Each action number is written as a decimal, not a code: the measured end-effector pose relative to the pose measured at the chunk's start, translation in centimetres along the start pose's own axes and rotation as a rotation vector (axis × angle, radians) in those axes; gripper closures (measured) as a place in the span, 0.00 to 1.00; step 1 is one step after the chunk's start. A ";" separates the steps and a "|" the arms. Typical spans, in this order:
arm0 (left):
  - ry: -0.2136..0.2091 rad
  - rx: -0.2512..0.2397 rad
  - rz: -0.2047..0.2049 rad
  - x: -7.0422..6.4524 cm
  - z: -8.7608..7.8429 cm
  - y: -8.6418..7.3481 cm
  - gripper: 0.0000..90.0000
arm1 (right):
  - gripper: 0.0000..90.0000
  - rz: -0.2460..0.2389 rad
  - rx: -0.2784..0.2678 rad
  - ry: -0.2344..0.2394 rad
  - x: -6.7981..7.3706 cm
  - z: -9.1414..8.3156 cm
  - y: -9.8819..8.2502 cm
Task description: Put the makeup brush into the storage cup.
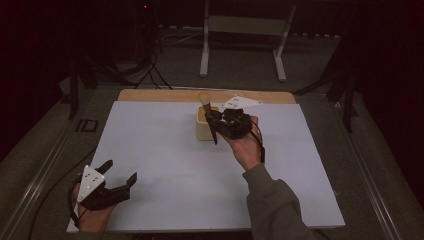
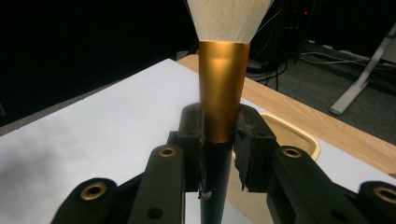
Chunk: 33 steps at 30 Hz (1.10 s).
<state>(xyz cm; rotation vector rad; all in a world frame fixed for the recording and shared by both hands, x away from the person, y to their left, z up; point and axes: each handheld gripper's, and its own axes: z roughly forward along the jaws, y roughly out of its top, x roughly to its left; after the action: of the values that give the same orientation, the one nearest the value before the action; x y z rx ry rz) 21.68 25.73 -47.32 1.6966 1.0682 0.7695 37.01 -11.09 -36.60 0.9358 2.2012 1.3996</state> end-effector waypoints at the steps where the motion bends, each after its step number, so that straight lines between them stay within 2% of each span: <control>1: 0.001 0.000 0.000 0.0 0.0 0.0 0.13 | 0.82 0.000 -0.003 -0.001 0.0 0.0 0.0; 18: 0.000 -0.002 0.000 0.0 0.0 0.0 0.13 | 0.82 0.030 -0.049 -0.002 -0.7 0.6 0.1; 33: 0.002 -0.001 0.000 0.0 0.0 0.0 0.13 | 0.82 0.021 -0.080 -0.027 -1.1 0.3 0.4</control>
<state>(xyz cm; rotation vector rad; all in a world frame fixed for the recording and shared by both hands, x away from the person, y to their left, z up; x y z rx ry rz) 21.66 25.78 -47.29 1.6957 1.0683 0.7716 38.14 -11.54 -36.45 0.9475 2.1047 1.4644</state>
